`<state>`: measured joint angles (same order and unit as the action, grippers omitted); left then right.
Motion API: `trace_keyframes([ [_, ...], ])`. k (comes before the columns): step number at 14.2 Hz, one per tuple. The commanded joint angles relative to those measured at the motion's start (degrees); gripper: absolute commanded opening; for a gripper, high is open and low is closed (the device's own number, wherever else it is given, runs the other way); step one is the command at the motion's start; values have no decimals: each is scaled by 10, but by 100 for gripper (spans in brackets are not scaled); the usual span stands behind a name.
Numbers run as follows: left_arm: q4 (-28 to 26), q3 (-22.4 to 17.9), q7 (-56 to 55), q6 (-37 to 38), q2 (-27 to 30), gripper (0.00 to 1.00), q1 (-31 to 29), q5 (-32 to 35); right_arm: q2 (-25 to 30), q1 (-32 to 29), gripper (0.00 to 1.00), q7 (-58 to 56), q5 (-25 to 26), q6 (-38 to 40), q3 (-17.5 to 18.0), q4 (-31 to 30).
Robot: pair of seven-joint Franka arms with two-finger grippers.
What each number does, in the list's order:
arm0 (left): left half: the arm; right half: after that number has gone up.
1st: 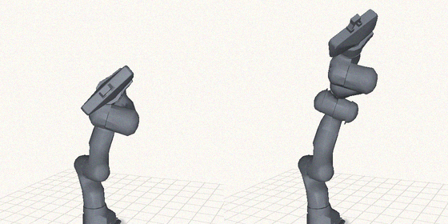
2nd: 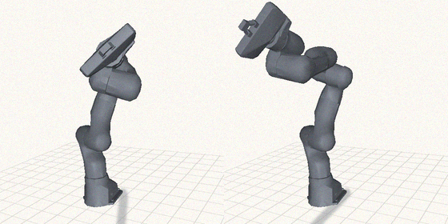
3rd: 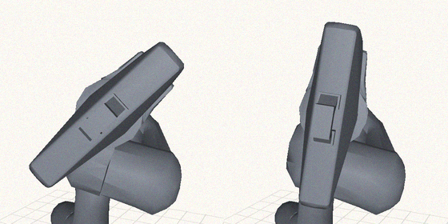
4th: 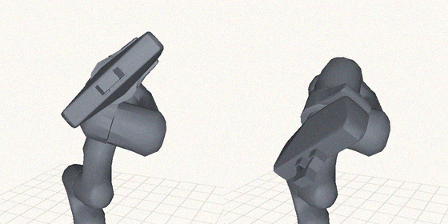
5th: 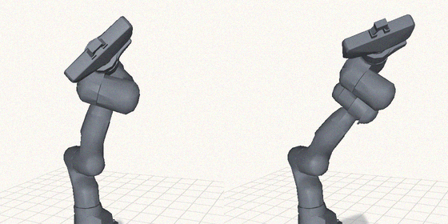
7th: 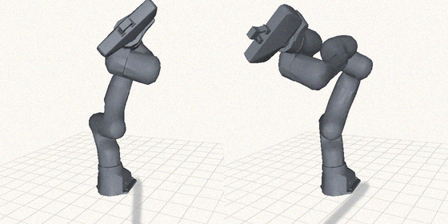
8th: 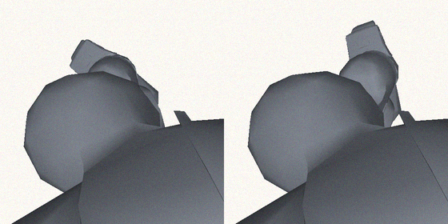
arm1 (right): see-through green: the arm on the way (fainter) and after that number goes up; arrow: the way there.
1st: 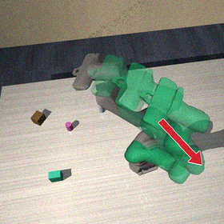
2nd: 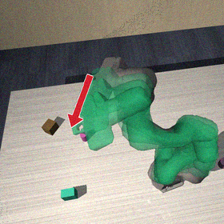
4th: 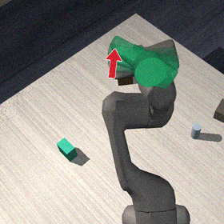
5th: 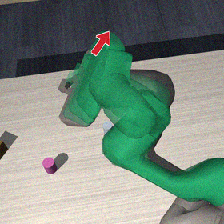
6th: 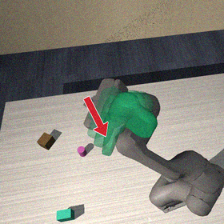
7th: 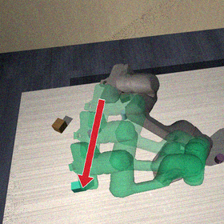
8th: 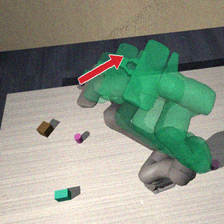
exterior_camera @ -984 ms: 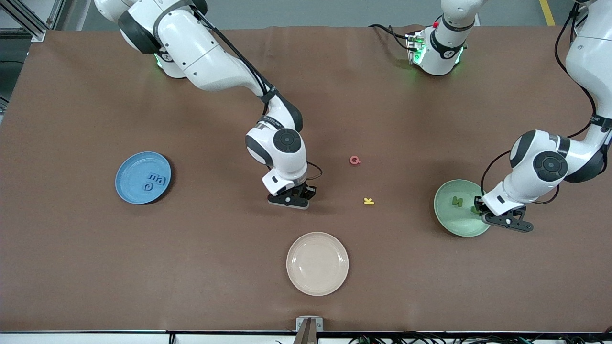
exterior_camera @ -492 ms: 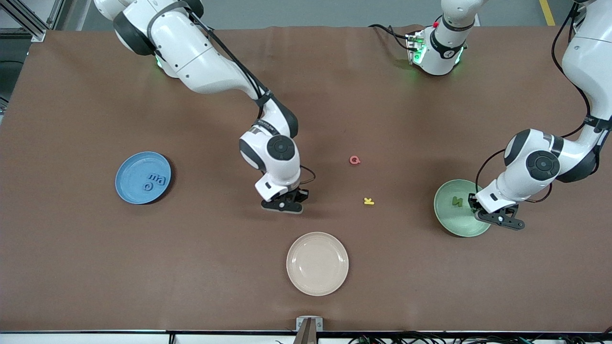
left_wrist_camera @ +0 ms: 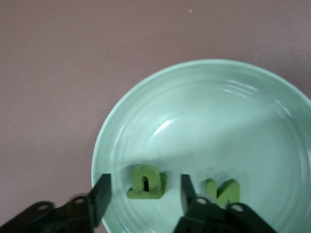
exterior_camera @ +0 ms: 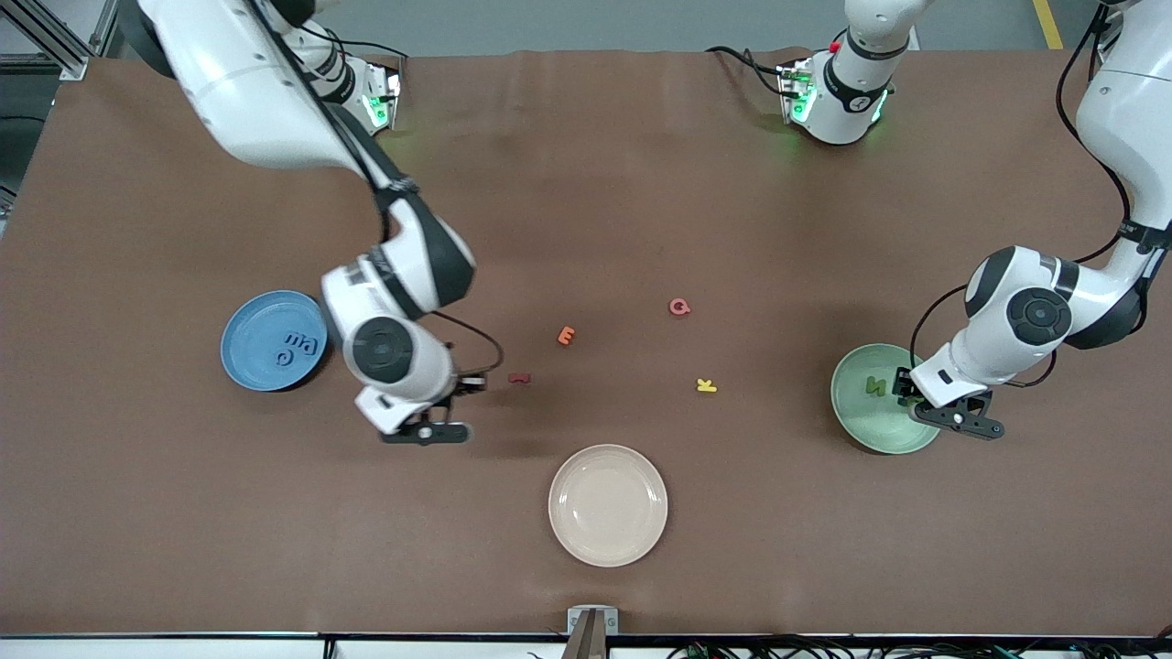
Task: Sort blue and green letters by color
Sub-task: 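Carry the blue X to the blue plate with the right gripper and release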
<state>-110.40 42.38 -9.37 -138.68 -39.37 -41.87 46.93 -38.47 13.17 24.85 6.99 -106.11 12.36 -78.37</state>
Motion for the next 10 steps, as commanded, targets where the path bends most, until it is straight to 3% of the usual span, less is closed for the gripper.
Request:
trace_keyframes([
  [1,-3,18,-7,3,22,100,-5,-14,72,-51,0,-42,-8,35,14,-55],
  [5,67,45,-12,45,22,100,-1,-63,177,-125,0,-117,-8,30,14,-166],
  [10,154,53,-13,121,20,100,11,-105,262,-176,0,-144,-7,-18,14,-287],
])
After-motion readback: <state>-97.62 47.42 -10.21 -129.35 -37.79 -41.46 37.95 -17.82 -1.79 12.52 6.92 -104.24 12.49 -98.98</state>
